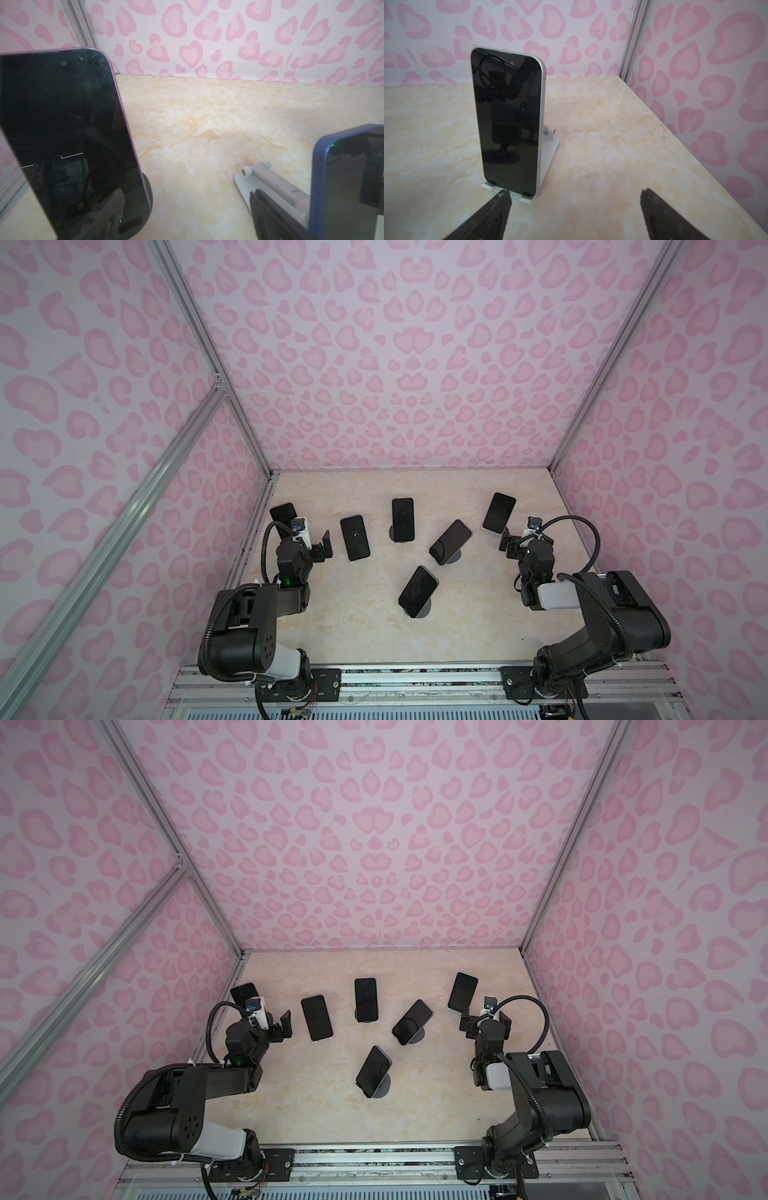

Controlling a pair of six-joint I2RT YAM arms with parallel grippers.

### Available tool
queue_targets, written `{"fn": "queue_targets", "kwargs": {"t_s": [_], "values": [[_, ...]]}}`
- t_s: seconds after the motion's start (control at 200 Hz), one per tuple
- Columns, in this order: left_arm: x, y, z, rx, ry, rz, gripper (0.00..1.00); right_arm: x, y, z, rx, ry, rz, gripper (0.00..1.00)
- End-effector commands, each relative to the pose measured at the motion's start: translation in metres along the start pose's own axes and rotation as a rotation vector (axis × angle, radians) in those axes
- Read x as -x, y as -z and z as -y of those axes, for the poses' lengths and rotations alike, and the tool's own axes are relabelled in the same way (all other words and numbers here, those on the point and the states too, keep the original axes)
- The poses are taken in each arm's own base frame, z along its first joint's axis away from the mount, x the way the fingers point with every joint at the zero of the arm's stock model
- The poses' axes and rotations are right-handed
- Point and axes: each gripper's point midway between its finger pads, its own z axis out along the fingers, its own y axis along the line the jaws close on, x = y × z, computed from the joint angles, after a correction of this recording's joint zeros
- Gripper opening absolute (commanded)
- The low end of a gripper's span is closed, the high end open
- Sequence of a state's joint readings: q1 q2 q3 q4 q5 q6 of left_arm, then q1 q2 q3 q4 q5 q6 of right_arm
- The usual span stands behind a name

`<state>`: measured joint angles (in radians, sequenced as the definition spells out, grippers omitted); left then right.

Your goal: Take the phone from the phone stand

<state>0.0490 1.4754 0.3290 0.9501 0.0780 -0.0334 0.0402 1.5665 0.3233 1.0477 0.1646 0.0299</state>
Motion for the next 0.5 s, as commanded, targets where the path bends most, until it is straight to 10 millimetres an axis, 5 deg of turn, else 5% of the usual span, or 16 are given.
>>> {"fn": "queue_targets", "kwargs": {"t_s": [0.0, 0.5], "values": [[0.0086, 0.0003, -0.0011, 0.007, -0.004, 0.033, 0.98, 0.0009, -0.0009, 0.0006, -0.005, 0.007, 0.001, 1.00], [0.0085, 0.0002, -0.0009, 0.010, -0.006, 0.033, 0.97, 0.0009, -0.0009, 0.0010, -0.007, 0.007, 0.001, 1.00]]}}
